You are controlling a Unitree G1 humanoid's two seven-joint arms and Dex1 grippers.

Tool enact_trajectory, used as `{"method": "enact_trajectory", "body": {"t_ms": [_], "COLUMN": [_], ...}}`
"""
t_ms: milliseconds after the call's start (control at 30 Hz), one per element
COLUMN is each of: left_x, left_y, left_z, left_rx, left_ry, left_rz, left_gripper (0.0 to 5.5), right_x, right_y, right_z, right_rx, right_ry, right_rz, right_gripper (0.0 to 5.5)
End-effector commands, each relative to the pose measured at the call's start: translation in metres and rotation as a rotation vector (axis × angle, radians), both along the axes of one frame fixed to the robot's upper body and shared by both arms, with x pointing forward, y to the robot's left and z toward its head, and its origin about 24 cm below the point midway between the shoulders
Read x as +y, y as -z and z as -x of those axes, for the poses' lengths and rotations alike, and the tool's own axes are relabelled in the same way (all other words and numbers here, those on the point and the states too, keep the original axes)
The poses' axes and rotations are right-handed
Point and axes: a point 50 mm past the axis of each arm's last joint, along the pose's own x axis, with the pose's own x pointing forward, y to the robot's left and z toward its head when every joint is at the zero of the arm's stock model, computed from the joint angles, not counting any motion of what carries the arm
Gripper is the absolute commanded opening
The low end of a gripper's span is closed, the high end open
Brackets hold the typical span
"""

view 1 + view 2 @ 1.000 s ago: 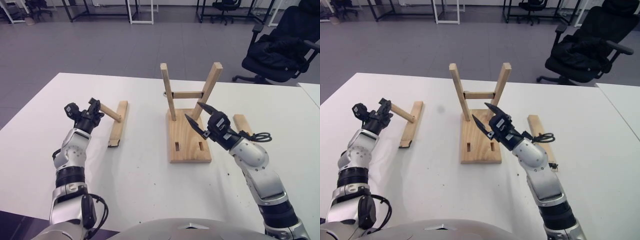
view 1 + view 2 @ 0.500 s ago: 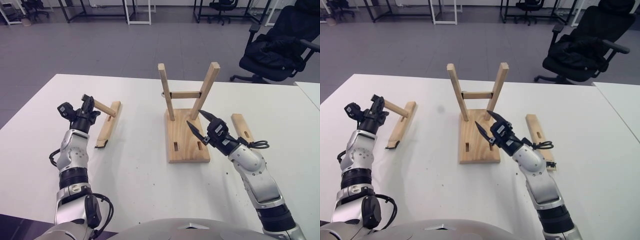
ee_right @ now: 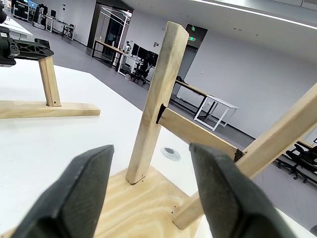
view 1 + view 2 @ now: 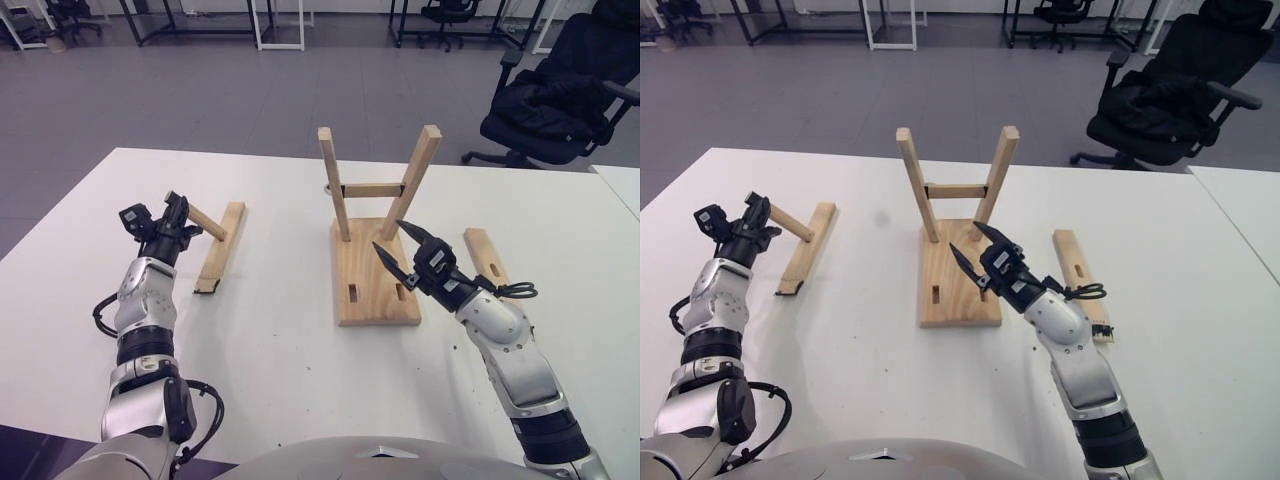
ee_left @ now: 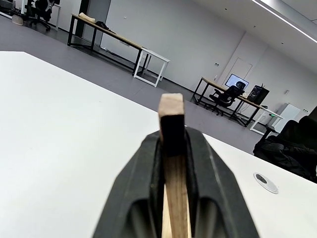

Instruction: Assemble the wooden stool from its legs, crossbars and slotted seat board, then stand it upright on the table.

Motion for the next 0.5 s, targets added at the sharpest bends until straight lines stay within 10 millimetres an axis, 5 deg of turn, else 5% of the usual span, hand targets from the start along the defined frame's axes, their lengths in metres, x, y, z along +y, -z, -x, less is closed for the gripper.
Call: {"method": "enact_trajectory", "body": {"t_ms": [33, 300, 500], "left_x": [0.005, -0.02, -0.014], "left_y": [0.023, 0.073, 0.034], "left_z": [0.013, 0.047, 0.016], "left_rx": [0.146, 0.441, 0.376], "left_ry": [-0.033, 0.072, 0.046], "left_rz": [-0.065, -0.303, -0.34], "left_gripper": [0.39, 0.39, 0.39], "right_x": [0.0, -0.004, -0.001], "right_y": [0.002, -0.004, -0.01], "right_z": [0.002, -0.005, -0.012], "right_rx": [0.004, -0.035, -0.075], "right_ry": [0.003, 0.031, 0.028], "right_rz": [0.015, 0.046, 0.074], "right_gripper": [2.84, 2.84, 2.84]}}
